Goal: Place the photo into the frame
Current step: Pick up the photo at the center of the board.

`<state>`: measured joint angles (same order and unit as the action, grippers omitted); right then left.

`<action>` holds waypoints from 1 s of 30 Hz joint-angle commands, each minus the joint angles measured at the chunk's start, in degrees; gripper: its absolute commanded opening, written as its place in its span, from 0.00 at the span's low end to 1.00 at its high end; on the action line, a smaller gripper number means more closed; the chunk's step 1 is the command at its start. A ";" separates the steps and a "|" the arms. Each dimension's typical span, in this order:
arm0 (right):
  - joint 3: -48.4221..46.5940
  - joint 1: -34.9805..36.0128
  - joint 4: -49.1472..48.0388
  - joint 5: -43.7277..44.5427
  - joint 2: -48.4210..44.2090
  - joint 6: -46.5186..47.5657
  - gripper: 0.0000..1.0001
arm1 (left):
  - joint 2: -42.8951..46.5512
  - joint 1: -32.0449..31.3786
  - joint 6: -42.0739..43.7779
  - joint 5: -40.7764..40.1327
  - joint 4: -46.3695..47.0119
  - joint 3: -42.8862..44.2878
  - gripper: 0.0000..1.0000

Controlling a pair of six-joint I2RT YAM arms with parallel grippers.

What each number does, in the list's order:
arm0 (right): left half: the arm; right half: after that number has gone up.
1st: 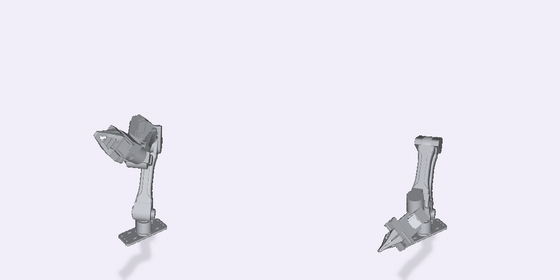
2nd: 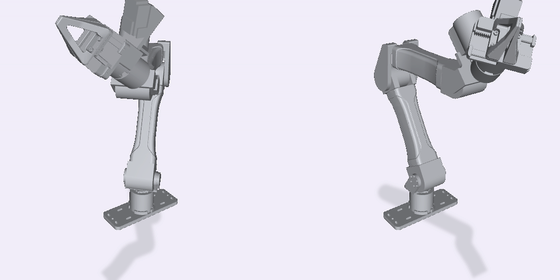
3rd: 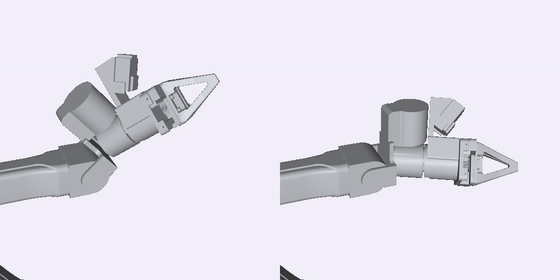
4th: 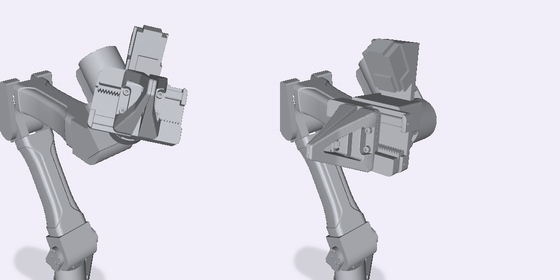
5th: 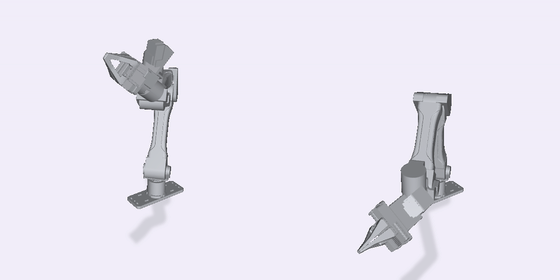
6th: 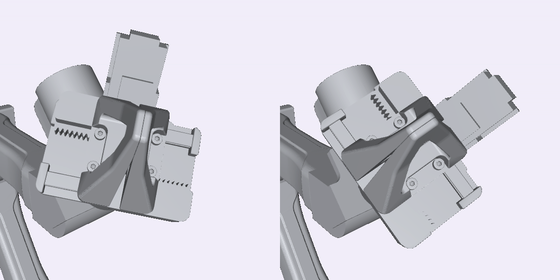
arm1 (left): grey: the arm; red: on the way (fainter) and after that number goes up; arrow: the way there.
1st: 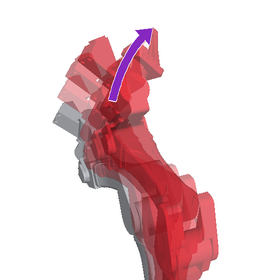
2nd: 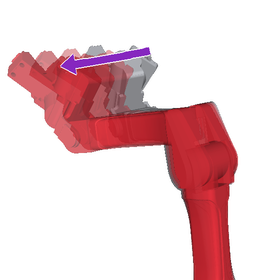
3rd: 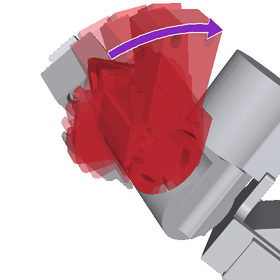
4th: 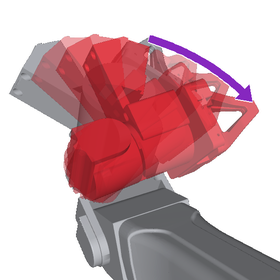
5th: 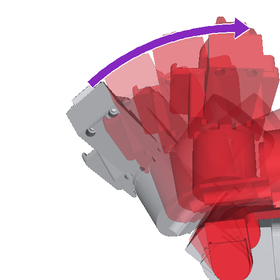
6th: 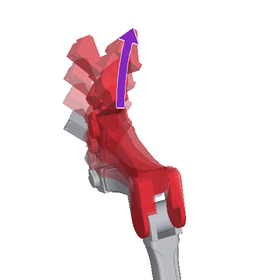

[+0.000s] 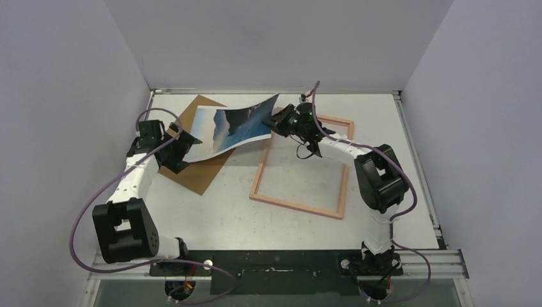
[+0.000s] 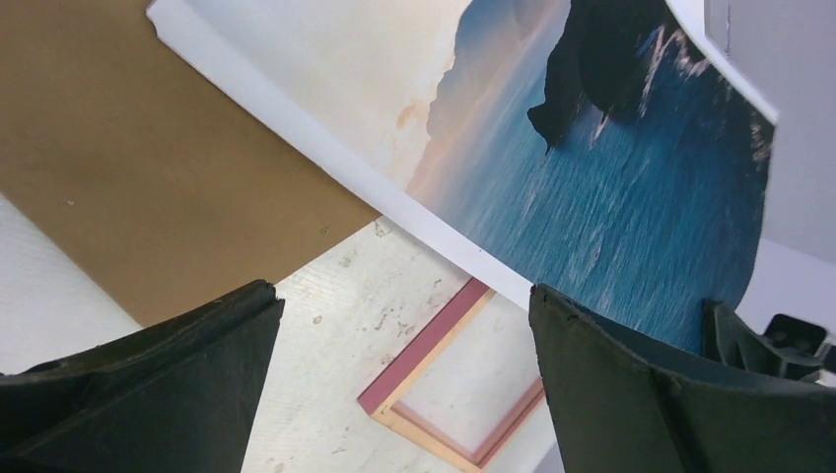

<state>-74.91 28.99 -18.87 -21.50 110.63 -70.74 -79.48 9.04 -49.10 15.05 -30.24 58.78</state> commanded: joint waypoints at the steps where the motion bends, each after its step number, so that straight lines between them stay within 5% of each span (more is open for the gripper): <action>1: 1.08 0.85 0.54 6.58 -7.52 -4.43 0.00 | 1.08 -0.85 -11.88 5.55 18.26 -7.26 0.97; 16: 1.44 1.40 9.38 8.05 -12.44 -8.16 0.00 | -4.33 -5.74 -29.85 2.23 45.24 -20.02 0.84; 30: 2.31 1.55 7.79 6.51 -12.02 -10.32 0.00 | -3.02 -8.15 -42.30 -3.60 44.12 -24.14 0.58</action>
<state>-72.36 30.11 -8.69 -14.02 100.31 -79.66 -84.23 1.39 -86.74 14.50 10.96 35.81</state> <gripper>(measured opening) 0.028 0.603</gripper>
